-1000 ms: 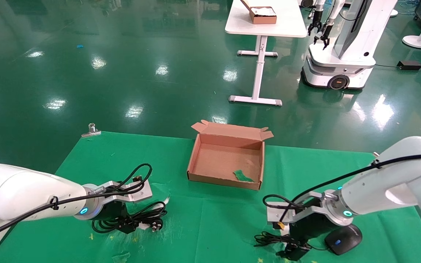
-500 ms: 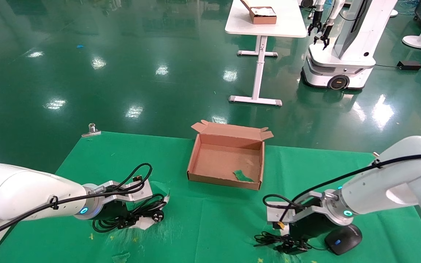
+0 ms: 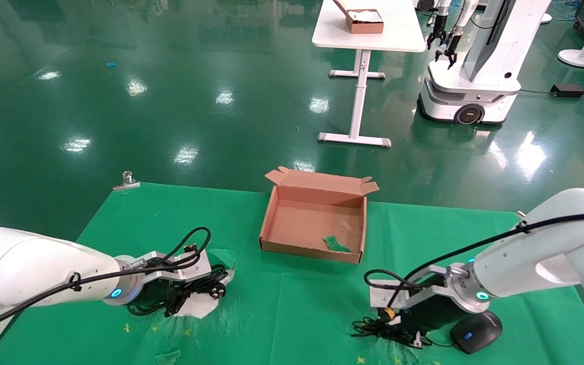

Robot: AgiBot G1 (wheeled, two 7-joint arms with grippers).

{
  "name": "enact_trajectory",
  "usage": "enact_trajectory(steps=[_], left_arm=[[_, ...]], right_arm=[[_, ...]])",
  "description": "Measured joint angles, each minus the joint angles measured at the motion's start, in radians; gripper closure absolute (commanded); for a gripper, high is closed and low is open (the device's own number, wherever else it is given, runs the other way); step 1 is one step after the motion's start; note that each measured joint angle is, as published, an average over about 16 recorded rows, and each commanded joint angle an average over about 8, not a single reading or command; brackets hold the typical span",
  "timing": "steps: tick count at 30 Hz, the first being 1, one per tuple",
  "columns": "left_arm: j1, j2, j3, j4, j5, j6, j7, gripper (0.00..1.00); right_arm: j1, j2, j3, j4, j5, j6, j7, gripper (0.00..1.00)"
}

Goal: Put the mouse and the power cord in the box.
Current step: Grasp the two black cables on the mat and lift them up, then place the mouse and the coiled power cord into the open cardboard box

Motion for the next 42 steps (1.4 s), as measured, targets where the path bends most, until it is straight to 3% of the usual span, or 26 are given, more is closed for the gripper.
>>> enact_trajectory(steps=[17,31,42], left_arm=[[-0.011,-0.007,-0.009,-0.007,-0.022,0.014,0.006,1.0],[-0.193,-0.088,-0.135,-0.023,-0.323,0.209,0.135,1.0],[-0.315,-0.037,-0.199,0.051,-0.444,0.228,0.189,1.0]], right_arm=[[0.0,0.001,0.0,0.001,0.0,0.001,0.0,1.0],[0.12,0.078,0.022,0.077,0.011,-0.007,0.004,1.0],[0.215,0.153,0.019,0.234,-0.023,-0.011,0.063,1.0]])
